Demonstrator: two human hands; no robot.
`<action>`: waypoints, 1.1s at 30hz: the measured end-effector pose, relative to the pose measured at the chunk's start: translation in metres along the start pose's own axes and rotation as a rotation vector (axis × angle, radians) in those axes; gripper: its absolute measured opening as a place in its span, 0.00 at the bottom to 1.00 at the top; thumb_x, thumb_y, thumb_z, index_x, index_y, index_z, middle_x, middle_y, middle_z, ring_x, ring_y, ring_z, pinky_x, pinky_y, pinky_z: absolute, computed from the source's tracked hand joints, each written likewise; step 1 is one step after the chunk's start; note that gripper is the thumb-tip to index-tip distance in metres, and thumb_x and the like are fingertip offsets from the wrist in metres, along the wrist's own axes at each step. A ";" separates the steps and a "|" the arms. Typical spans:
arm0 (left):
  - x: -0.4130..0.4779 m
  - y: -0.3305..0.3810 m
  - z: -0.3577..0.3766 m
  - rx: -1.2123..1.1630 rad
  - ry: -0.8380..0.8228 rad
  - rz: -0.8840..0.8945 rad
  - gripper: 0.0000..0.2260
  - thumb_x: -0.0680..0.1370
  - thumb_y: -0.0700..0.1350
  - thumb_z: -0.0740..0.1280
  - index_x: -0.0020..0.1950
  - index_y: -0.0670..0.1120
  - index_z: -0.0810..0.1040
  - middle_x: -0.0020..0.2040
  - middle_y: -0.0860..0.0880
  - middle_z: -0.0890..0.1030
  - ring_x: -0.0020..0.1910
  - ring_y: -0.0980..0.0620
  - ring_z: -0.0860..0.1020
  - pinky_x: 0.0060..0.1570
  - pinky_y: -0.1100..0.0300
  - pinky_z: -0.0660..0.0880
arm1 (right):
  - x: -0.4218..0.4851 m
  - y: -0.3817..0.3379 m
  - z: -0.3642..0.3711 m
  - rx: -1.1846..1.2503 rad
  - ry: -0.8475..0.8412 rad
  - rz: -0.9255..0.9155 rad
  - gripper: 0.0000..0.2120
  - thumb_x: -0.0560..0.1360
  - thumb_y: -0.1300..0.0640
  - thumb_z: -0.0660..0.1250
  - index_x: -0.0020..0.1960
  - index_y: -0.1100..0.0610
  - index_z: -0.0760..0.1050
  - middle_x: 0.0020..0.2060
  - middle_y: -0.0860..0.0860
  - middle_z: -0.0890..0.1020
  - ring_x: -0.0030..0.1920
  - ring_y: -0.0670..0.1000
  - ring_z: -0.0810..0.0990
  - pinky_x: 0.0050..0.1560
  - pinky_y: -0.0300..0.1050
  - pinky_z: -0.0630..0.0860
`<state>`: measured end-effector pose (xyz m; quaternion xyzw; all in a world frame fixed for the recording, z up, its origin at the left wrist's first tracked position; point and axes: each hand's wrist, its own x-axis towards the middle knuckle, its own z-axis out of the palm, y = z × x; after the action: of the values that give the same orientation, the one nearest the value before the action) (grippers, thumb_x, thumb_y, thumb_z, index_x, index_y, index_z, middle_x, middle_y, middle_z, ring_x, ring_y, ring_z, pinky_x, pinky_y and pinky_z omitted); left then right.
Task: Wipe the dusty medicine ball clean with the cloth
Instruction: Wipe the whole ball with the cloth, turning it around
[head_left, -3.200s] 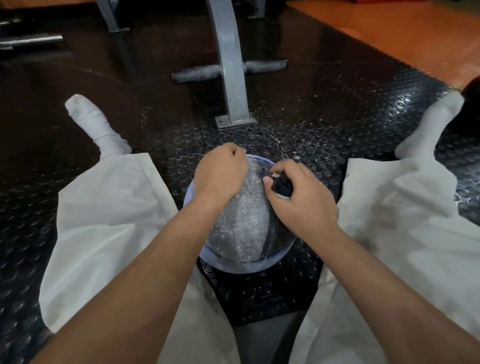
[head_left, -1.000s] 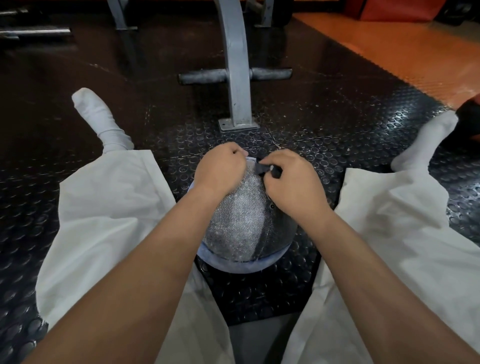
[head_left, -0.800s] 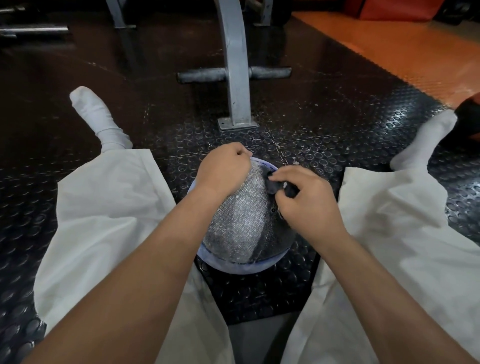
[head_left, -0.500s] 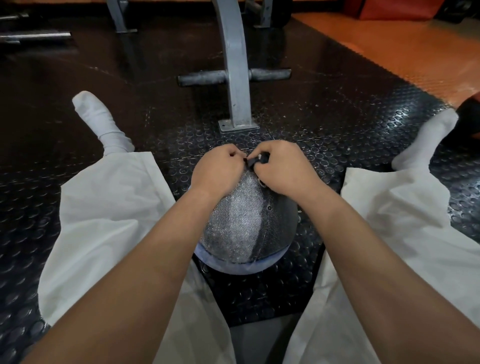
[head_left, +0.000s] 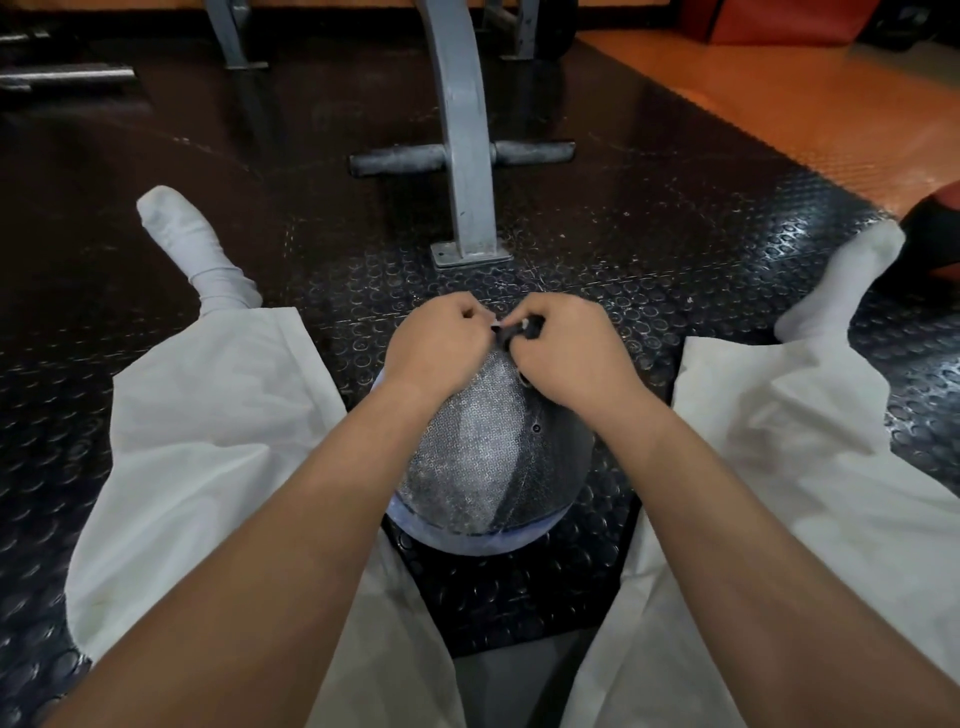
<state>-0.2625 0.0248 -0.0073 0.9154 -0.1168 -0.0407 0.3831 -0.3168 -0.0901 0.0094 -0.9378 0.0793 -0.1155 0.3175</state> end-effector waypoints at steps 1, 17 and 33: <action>0.001 -0.001 -0.001 -0.002 0.006 -0.009 0.12 0.79 0.43 0.58 0.51 0.51 0.81 0.34 0.57 0.76 0.28 0.57 0.70 0.29 0.59 0.61 | 0.007 -0.003 0.001 -0.014 -0.021 0.011 0.09 0.73 0.62 0.65 0.48 0.53 0.82 0.41 0.50 0.82 0.40 0.49 0.78 0.39 0.41 0.73; 0.002 -0.001 0.004 0.010 0.018 0.012 0.12 0.80 0.46 0.57 0.48 0.48 0.80 0.45 0.52 0.83 0.28 0.52 0.70 0.29 0.57 0.62 | -0.028 0.006 0.006 -0.070 0.151 -0.029 0.13 0.74 0.63 0.62 0.54 0.60 0.81 0.50 0.55 0.83 0.50 0.56 0.77 0.58 0.45 0.69; 0.011 -0.003 0.004 -0.020 0.014 -0.036 0.11 0.81 0.47 0.59 0.48 0.47 0.80 0.36 0.49 0.80 0.27 0.51 0.68 0.28 0.57 0.61 | -0.062 0.050 0.024 0.059 0.308 0.101 0.12 0.74 0.64 0.65 0.56 0.61 0.80 0.53 0.54 0.82 0.54 0.55 0.75 0.52 0.34 0.62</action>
<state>-0.2520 0.0220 -0.0121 0.9136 -0.0973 -0.0426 0.3924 -0.3741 -0.1015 -0.0507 -0.8940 0.1708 -0.2441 0.3346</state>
